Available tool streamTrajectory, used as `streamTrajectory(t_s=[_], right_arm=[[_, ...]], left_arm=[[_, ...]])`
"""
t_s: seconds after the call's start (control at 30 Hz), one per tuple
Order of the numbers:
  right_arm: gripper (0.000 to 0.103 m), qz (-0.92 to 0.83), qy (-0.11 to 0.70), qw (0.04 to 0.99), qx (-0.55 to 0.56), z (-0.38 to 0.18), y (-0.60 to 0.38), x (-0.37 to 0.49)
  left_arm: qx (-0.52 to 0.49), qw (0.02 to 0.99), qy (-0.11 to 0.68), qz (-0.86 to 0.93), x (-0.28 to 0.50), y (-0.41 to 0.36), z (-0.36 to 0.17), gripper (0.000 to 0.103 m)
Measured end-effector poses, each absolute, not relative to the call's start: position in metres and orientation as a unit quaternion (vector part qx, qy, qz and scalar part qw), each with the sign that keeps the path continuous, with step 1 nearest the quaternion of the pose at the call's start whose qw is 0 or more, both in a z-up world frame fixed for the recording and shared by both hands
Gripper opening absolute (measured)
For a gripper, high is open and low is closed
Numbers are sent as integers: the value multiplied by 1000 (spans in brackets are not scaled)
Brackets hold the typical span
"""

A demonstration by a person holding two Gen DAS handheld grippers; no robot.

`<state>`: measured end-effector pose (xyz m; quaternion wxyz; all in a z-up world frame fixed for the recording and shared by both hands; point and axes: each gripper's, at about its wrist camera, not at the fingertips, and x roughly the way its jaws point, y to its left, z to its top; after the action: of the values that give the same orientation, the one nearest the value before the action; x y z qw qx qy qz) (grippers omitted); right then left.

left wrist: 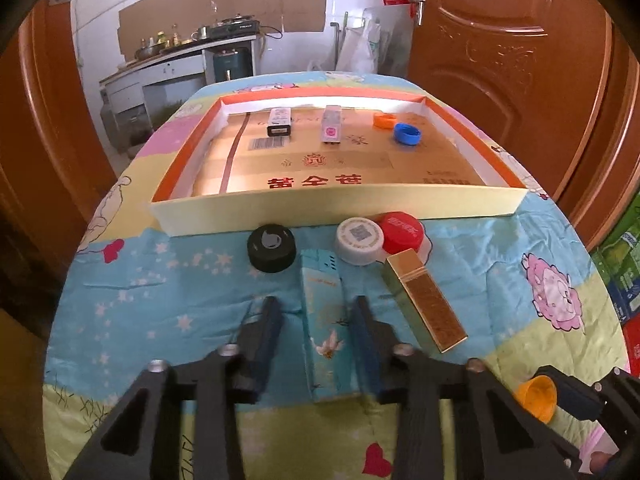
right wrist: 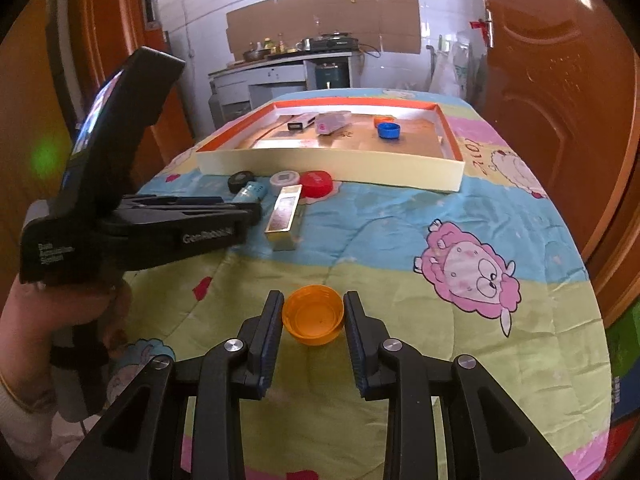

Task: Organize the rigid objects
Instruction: 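Grasp the orange cap with right tool while left grasps the light blue lighter, then carry the orange cap and light blue lighter into the cardboard lid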

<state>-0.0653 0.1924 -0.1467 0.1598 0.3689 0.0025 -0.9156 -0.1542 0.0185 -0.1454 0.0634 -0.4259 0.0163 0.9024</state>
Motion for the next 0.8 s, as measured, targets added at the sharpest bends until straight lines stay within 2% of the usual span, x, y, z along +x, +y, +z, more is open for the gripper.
streamTrajectory(t_s=[0.03, 0.07, 0.47, 0.8], right_arm=[[31, -915, -1, 160, 371, -148, 194, -66], [31, -914, -3, 160, 372, -149, 194, -66], [31, -916, -13, 161, 366, -145, 199, -65], [31, -919, -15, 162, 358, -133, 198, -65]], left_arm=[[-425, 61, 13, 903, -154, 17, -145, 24], [-425, 59, 13, 903, -154, 15, -146, 23], [-421, 75, -6, 904, -145, 9, -138, 22], [-393, 100, -29, 914, -133, 4, -102, 22]])
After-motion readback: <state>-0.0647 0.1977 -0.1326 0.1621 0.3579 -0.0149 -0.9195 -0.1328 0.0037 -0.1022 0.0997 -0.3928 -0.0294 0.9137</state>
